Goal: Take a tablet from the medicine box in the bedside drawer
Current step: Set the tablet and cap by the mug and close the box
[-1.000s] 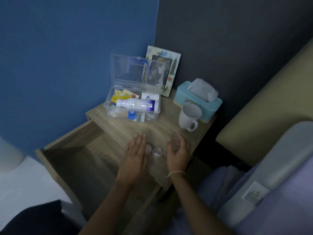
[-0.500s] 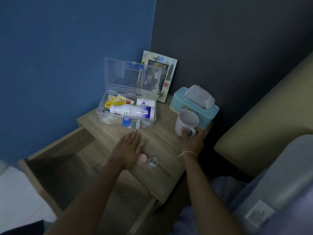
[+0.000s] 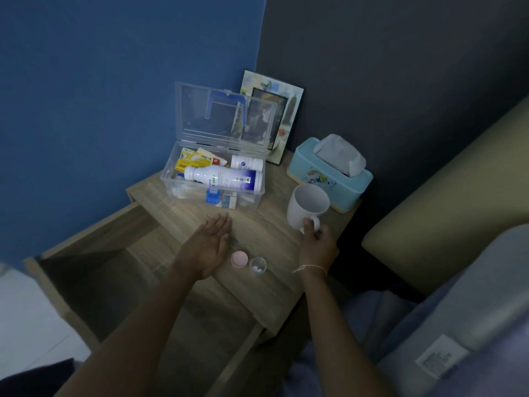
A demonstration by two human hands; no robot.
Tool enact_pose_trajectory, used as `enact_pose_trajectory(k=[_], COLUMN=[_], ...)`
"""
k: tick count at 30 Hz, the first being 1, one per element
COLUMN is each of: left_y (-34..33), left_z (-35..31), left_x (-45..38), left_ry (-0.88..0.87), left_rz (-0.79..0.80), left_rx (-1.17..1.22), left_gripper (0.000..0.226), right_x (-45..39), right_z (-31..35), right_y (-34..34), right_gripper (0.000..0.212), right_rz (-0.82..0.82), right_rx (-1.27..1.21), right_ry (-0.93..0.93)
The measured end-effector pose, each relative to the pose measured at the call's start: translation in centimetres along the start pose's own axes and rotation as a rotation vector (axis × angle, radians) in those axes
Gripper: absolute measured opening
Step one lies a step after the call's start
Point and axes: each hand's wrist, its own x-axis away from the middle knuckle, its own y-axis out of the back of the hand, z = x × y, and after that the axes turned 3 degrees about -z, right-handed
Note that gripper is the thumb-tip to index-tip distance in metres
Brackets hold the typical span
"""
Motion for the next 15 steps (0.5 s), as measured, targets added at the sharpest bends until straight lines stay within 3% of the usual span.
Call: enact_pose_trajectory(k=[15], left_y=[-0.4], left_z=[-0.5], left_x=[4.6], left_ry=[0.023], left_rz=[-0.114], left_rx=[-0.082], left_gripper=[0.051], right_x=[6.9], right_z=[-1.5], right_y=[3.7], right_gripper=[0.029], right_rz=[0.074], right_rx=[0.034], right_ry=[0.101])
